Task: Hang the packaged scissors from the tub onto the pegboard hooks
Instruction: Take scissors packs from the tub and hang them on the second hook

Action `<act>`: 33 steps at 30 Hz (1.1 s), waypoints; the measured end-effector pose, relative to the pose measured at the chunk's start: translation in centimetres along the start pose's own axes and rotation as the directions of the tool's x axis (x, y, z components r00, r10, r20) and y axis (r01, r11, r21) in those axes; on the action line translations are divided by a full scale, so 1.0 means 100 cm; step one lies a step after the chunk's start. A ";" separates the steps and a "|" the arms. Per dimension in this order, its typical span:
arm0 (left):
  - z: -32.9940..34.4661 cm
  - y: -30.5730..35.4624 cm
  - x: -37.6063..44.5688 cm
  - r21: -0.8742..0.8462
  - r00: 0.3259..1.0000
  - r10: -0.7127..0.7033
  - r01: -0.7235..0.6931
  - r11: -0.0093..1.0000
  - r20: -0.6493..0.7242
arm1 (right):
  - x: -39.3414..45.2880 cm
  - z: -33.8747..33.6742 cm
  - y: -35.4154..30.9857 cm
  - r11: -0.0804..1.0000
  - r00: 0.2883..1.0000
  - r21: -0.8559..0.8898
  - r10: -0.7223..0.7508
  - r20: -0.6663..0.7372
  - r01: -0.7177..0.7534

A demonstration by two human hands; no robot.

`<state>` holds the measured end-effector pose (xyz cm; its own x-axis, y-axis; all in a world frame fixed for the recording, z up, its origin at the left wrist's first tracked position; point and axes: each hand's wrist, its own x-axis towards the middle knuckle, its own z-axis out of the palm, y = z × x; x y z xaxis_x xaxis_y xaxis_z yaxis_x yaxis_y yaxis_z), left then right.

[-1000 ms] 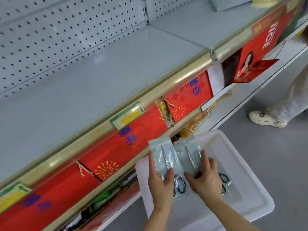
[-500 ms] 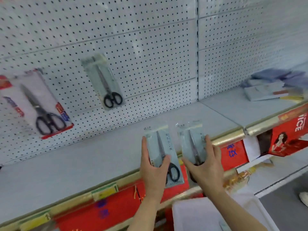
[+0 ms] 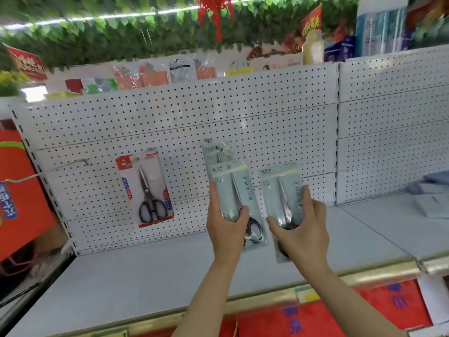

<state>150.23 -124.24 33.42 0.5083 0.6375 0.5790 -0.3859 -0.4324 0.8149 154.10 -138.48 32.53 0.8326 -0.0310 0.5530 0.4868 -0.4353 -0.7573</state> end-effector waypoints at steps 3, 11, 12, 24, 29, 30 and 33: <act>-0.002 0.005 0.021 -0.012 1.000 0.031 -0.031 0.999 0.003 | 0.008 0.007 -0.011 1.000 1.000 0.013 -0.019 -0.008 0.019; 0.009 -0.003 0.067 0.041 1.000 0.020 -0.021 0.999 0.024 | 0.025 0.024 -0.022 0.999 0.999 0.020 -0.047 -0.025 0.048; 0.010 -0.006 0.069 0.046 0.999 0.023 -0.024 0.999 0.025 | 0.026 0.025 -0.022 0.998 0.998 0.022 -0.051 -0.028 0.052; 0.003 -0.032 0.086 0.162 0.998 0.039 -0.047 0.986 0.049 | 0.036 0.054 -0.034 0.996 0.997 0.016 -0.083 0.005 0.083; -0.017 -0.028 0.103 0.272 0.995 0.098 -0.093 0.958 -0.005 | 0.037 0.076 -0.050 0.993 0.992 0.041 -0.116 0.055 0.114; -0.020 -0.022 0.108 0.255 0.992 0.121 -0.111 0.961 -0.026 | 0.038 0.080 -0.055 0.992 0.991 0.055 -0.119 0.062 0.116; -0.025 0.005 0.120 0.167 0.980 0.193 -0.183 0.969 -0.041 | 0.044 0.092 -0.067 0.989 0.990 0.086 -0.126 0.066 0.120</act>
<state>154.16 -115.25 40.72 0.3927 0.5677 0.7235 -0.3383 -0.6424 0.6877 156.94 -127.39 36.80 0.7802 0.0834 0.6199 0.6042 -0.3569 -0.7124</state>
